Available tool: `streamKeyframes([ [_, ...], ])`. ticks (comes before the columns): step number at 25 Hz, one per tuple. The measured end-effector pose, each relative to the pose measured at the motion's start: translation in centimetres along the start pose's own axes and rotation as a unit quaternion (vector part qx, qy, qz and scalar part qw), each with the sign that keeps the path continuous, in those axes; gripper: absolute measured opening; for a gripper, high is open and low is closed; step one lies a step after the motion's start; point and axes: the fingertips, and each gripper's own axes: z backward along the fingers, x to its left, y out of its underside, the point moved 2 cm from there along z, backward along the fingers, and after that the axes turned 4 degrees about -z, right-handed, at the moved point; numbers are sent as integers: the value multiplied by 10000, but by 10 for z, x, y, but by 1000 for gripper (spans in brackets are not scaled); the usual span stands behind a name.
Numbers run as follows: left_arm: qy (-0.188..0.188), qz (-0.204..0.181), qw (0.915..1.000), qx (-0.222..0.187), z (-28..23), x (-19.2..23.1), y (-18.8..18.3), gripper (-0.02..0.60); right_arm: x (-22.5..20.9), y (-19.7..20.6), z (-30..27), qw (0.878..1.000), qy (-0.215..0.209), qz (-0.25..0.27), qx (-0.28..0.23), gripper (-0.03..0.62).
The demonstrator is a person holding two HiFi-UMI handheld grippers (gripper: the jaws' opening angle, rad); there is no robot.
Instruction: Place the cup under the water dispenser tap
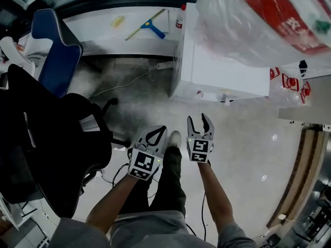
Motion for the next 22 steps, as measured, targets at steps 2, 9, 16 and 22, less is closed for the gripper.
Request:
streamKeyframes([
  [2, -26, 35, 10000, -35, 11, 0, -10, 9, 8, -13, 19, 9999, -39, -30, -91, 207],
  [9, -95, 220, 9994, -267, 58, -12, -47, 9, 41, -57, 101, 9985, -141, -385, -362, 123],
  [16, 96, 77, 9974, -716, 101, -36, -101, 9, 59, -107, 173, 9951, -128, -525, -831, 60],
  [22, 136, -161, 9928, -1175, 140, -52, -146, 9, 66, -149, 230, 9894, -267, -560, -1315, 31],
])
